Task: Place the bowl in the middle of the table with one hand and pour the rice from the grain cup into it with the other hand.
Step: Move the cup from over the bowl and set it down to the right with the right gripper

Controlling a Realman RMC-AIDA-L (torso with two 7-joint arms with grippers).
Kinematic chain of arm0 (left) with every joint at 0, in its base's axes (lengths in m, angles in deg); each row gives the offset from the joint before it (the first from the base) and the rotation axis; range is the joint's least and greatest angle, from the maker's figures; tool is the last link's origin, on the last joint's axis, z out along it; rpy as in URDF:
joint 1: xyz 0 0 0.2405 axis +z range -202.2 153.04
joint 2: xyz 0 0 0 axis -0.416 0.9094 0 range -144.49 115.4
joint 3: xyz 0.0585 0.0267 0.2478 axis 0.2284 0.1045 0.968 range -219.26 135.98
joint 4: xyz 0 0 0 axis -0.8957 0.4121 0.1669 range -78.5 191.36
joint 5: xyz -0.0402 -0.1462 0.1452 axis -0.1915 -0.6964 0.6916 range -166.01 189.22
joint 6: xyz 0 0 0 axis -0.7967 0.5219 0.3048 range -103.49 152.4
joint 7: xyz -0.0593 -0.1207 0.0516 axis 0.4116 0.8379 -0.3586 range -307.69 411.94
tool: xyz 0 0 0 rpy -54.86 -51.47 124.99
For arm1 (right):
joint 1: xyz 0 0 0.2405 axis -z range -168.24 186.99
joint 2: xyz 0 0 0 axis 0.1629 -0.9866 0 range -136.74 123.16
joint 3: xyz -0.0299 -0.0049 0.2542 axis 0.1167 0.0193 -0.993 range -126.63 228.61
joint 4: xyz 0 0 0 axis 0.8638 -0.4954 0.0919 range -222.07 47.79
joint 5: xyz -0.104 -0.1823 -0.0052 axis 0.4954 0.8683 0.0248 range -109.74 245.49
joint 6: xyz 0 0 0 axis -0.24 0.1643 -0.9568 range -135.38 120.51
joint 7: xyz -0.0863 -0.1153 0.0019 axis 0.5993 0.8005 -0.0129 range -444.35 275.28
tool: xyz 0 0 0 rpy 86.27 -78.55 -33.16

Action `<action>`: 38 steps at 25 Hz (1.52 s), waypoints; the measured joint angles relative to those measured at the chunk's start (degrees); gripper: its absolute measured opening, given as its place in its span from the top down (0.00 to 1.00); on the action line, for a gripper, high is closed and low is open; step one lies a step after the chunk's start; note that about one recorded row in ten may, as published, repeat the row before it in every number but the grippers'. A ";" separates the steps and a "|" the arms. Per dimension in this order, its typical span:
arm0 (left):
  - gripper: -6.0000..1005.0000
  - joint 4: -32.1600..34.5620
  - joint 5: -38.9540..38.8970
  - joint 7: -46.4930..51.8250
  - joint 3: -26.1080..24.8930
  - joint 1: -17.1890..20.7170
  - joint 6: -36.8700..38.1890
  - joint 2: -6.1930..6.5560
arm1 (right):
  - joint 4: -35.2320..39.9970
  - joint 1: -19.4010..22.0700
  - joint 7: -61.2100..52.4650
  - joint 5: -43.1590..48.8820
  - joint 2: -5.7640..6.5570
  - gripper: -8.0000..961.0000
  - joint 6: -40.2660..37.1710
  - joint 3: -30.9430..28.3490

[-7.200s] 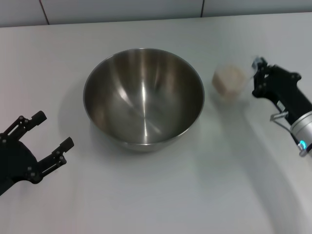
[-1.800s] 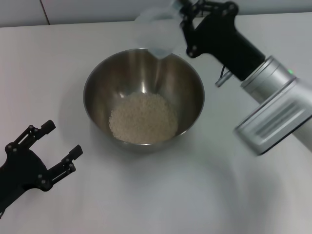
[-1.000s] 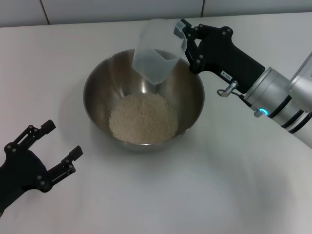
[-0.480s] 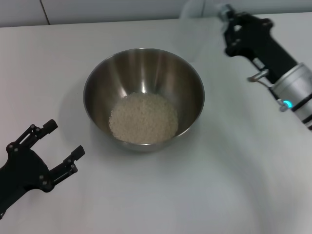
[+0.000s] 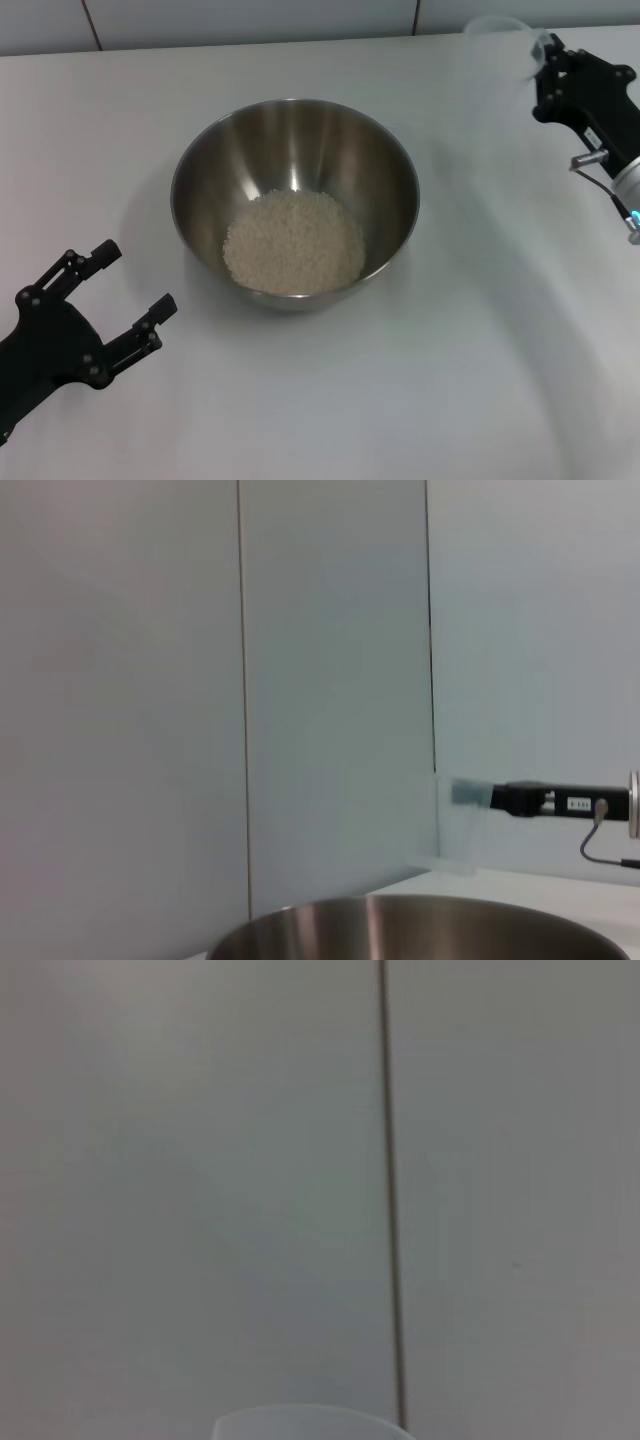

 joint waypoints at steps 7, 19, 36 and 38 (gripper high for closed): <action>0.17 -0.10 -0.08 0.00 -0.12 -0.42 0.20 0.00 | 0.78 0.02 0.04 -0.53 0.09 0.98 0.89 -0.04; 0.17 0.19 -0.29 0.10 -0.09 -0.81 0.63 -0.01 | 0.08 0.31 2.34 -0.06 -0.13 0.98 5.96 0.70; 0.18 -0.07 0.01 0.21 -0.31 -0.54 1.86 0.07 | -1.07 2.70 6.33 0.19 -0.49 0.98 10.60 0.92; 0.18 -0.09 0.02 0.20 -0.21 -0.44 1.98 0.07 | -1.07 2.76 6.22 0.19 -0.51 0.98 10.73 0.92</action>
